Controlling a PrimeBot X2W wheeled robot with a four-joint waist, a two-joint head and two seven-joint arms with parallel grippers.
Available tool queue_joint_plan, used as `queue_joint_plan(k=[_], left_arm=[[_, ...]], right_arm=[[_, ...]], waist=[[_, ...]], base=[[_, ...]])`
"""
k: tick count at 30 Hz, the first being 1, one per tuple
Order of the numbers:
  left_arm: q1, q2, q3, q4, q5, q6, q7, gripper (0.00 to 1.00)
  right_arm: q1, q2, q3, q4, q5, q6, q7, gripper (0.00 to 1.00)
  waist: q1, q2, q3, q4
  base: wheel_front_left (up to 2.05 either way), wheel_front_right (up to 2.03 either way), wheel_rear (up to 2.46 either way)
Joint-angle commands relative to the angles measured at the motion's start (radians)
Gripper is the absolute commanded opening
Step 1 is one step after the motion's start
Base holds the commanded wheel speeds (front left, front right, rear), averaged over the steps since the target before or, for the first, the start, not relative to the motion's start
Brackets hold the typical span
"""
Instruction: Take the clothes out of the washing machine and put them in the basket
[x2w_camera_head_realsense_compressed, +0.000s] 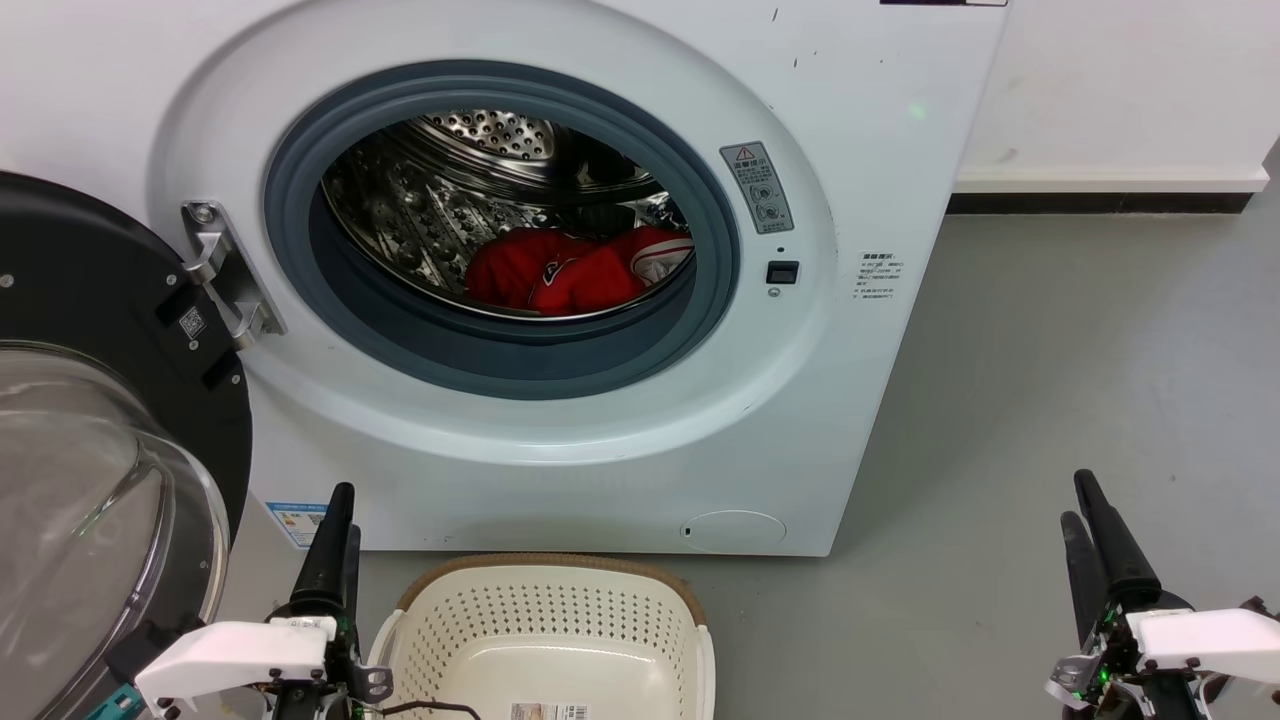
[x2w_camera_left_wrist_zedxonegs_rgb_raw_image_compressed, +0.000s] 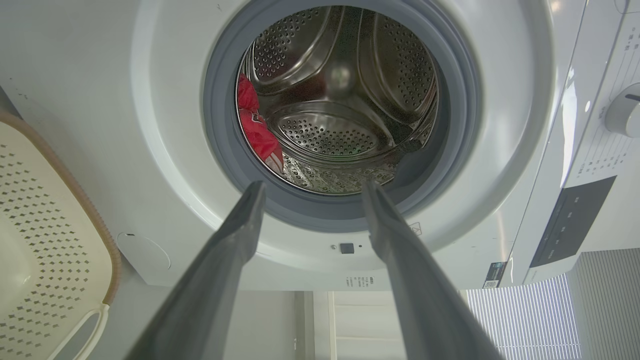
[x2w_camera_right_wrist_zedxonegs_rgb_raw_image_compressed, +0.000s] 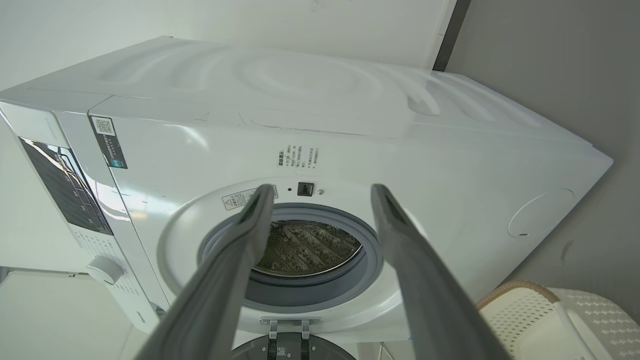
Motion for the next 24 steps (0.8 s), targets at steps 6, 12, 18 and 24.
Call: queue_joint_plan(k=[6,12,18,24], left_arm=[[-0.003,0.002,-0.015,-0.067,0.144,0.030,-0.036,1.00],[0.007,0.002,-0.031,-0.099,0.263,0.055,-0.061,1.00],[0.015,0.002,-0.050,-0.123,0.384,0.080,-0.084,1.00],[0.022,0.002,-0.070,-0.140,0.497,0.101,-0.107,1.00]], right_arm=[[0.006,-0.003,0.000,-0.068,-0.153,0.000,-0.035,1.00],[0.021,-0.003,0.014,-0.111,-0.296,0.000,-0.060,1.00],[0.032,-0.003,0.025,-0.149,-0.438,0.000,-0.084,1.00],[0.046,-0.003,0.035,-0.177,-0.568,0.000,-0.106,1.00]], waist=[[0.0000,0.0000,0.002,-0.001],[0.0000,0.0000,0.003,-0.001],[0.0000,0.0000,0.004,-0.001],[0.0000,0.0000,0.004,-0.002]], base=[[0.00,0.00,0.00],[0.00,0.00,0.00],[0.00,0.00,0.00],[0.00,0.00,0.00]])
